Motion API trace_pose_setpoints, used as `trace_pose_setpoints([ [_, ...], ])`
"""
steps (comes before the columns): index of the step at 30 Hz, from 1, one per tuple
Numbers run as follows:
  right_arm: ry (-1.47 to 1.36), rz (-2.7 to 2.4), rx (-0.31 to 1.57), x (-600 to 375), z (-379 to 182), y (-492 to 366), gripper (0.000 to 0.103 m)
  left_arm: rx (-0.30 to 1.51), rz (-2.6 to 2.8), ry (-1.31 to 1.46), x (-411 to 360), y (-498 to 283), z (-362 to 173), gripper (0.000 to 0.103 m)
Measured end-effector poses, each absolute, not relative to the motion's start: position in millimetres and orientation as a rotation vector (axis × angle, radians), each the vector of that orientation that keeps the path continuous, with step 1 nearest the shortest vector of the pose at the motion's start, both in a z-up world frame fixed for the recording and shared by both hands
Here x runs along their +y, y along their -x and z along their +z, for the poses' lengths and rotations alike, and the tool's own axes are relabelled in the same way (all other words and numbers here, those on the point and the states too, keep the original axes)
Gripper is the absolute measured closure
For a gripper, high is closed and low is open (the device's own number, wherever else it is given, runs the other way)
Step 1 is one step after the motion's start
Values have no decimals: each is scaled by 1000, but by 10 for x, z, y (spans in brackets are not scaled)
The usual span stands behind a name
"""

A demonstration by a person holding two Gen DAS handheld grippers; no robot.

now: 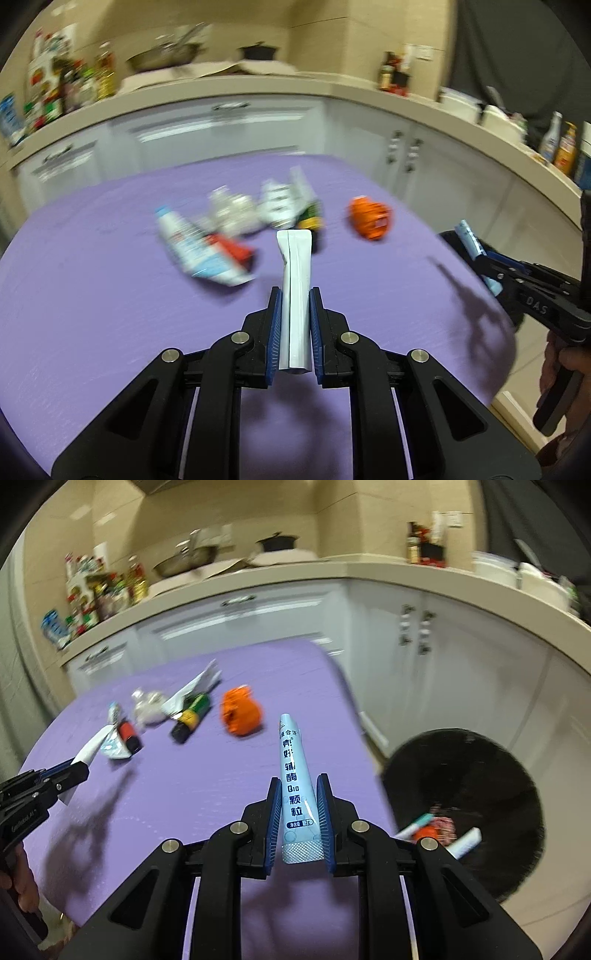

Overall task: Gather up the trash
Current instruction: 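Carry both tubes over the black bin and open both tools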

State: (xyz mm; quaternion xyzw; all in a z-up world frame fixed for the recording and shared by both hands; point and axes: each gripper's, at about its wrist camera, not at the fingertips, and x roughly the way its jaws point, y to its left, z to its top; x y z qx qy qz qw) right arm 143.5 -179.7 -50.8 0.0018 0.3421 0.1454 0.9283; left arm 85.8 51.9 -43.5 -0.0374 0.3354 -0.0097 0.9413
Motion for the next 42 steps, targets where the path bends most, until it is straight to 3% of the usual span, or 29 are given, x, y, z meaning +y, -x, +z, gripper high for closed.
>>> trace_pose_setpoints([
  [20,-114,-19,590,-3118,-343,-1324,83,583,-332,-70,-1318,-1478,-276,89],
  [32,-164,-57,608,-3489,-553,-1540,83,627,-388,-138,-1920,-1821,-482,88],
  [34,-174,-54,613,-3524,-600,-1614,81,639,-392,-143,-1993,-1898,-530,85],
  [37,-189,-74,624,-3585,-689,-1707,66,666,-370,-141,-2058,-2056,-624,66],
  [38,-195,-78,629,-3598,-716,-1727,66,675,-368,-135,-2062,-2085,-640,57],
  [42,-197,-87,636,-3608,-745,-1719,66,681,-352,-121,-2012,-2112,-662,53],
])
